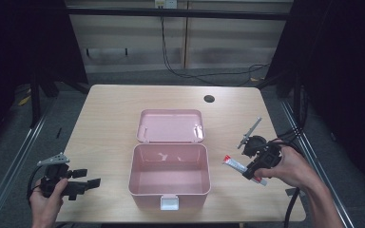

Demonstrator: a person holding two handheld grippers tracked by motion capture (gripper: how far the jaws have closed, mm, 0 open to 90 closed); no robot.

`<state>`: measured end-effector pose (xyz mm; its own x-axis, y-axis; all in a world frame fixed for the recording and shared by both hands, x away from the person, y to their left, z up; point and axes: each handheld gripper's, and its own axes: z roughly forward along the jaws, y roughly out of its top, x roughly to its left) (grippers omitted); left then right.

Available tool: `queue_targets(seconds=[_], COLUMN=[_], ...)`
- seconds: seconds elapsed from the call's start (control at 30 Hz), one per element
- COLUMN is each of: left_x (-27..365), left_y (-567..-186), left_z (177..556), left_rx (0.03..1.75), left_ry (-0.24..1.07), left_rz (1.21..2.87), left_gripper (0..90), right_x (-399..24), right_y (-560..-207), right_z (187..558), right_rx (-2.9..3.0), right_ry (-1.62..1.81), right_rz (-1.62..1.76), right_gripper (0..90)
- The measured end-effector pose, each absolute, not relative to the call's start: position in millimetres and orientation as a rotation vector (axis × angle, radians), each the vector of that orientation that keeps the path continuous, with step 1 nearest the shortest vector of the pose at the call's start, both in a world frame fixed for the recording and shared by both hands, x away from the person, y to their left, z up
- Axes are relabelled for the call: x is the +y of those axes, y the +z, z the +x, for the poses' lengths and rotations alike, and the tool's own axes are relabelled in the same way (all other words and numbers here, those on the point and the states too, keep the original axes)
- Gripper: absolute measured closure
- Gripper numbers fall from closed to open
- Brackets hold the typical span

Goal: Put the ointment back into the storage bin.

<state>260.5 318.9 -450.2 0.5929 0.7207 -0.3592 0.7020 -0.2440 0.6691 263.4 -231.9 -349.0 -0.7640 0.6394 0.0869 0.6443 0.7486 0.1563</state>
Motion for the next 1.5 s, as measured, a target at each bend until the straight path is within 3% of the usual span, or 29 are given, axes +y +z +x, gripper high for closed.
queue_targets(seconds=[0.63, 1.5], left_x=[319, 320], left_y=[-451, -451], left_z=[261, 260], left_rx=[1.131, 1.141], left_ry=[0.027, 0.039], left_rz=[1.981, 1.987], left_gripper=[17.8, 18.0], right_x=[-210, -143], right_y=[-322, -305], right_z=[265, 272], right_rx=[-2.981, -3.036], right_ry=[-0.279, -0.278], right_rz=[-0.871, -0.587], right_gripper=[71.8, 71.8])
